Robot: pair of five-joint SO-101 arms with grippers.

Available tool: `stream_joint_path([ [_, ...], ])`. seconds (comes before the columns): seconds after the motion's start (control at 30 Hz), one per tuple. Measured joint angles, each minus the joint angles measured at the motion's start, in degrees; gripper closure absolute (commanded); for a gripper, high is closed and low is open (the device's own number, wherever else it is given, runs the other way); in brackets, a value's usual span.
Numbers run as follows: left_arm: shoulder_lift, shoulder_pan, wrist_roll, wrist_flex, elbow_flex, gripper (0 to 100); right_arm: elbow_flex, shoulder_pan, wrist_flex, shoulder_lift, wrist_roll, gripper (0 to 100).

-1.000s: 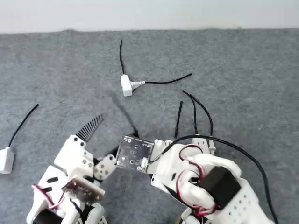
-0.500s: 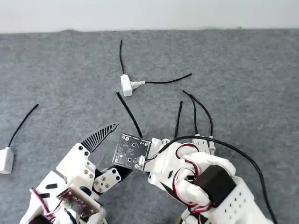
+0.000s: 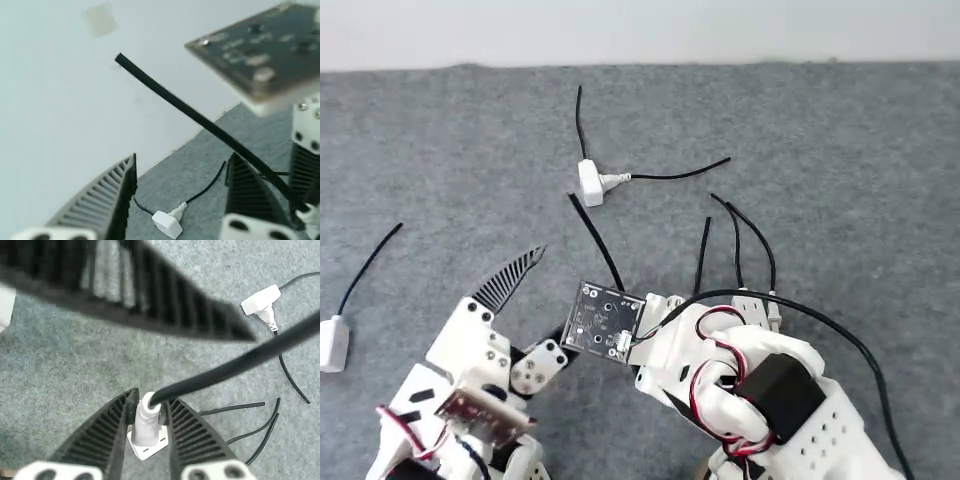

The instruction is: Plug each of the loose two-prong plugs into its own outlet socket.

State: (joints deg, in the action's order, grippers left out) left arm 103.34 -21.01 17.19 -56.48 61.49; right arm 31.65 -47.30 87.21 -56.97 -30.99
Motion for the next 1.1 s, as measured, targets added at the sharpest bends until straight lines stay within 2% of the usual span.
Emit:
stream_joint_path([
  [0.17,0.00,0.97,-0.09,1.23,0.79,73,-1.58,0.00,0.09,0.00,0.00,99.0],
  [0.83,0.00,-10.37,-0.26,-1.76,0.79,73,-2.11,0.35,0.09,0.00,0.09,99.0],
  [1.0,0.00,-10.55,-0.26,-1.85,0.79,73,-2.11,0.44,0.09,0.00,0.09,99.0],
  [1.1,0.00,-7.91,-0.26,-1.85,0.79,73,-2.11,0.26,0.09,0.00,0.09,99.0],
])
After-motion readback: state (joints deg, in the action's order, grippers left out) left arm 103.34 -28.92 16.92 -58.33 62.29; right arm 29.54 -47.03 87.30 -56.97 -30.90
